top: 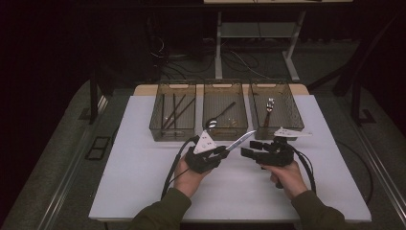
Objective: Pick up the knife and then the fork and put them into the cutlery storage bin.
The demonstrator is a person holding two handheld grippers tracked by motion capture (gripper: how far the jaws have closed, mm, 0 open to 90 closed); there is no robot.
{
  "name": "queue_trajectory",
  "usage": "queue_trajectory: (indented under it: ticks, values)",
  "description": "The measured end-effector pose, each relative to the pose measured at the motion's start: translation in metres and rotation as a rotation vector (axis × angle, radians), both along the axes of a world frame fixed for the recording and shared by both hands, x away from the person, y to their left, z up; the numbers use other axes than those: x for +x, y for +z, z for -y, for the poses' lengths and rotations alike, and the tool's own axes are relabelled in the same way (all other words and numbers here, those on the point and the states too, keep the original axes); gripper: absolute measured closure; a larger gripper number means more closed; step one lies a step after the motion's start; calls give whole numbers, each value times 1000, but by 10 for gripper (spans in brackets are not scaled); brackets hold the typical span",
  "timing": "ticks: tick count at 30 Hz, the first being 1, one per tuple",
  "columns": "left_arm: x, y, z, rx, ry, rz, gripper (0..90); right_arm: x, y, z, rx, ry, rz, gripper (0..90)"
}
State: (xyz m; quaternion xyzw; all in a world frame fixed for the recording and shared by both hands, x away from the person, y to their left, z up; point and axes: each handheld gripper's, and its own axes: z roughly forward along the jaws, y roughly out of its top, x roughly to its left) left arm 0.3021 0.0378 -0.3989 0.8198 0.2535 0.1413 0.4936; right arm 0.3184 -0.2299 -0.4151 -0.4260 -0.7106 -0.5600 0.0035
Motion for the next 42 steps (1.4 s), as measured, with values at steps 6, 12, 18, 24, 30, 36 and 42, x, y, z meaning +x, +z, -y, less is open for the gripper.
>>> queue_trajectory:
  ticks: [6, 12, 18, 24, 30, 36, 42]
  values:
    - [0, -1, 3, 2, 1, 2, 765, 6, -1, -5, 55, 4, -27, 390]
    - [-1, -2, 6, -2, 1, 5, 765, 9, -4, -11, 73, 17, -41, 435]
    - [-1, -3, 7, -4, -2, 6, 765, 11, -5, -16, 73, 29, -44, 520]
    - [0, -5, 8, -8, -2, -3, 765, 12, -4, -20, 87, 26, -49, 671]
    - [4, -9, 10, -12, -1, -21, 765, 12, 1, -26, 88, 43, -12, 824]
    - [6, -12, 5, -32, -15, -54, 645, 10, 12, -32, 49, 67, 24, 890]
    - [2, -10, -18, -42, -37, -60, 527, 11, 20, -18, -19, 48, 64, 890]
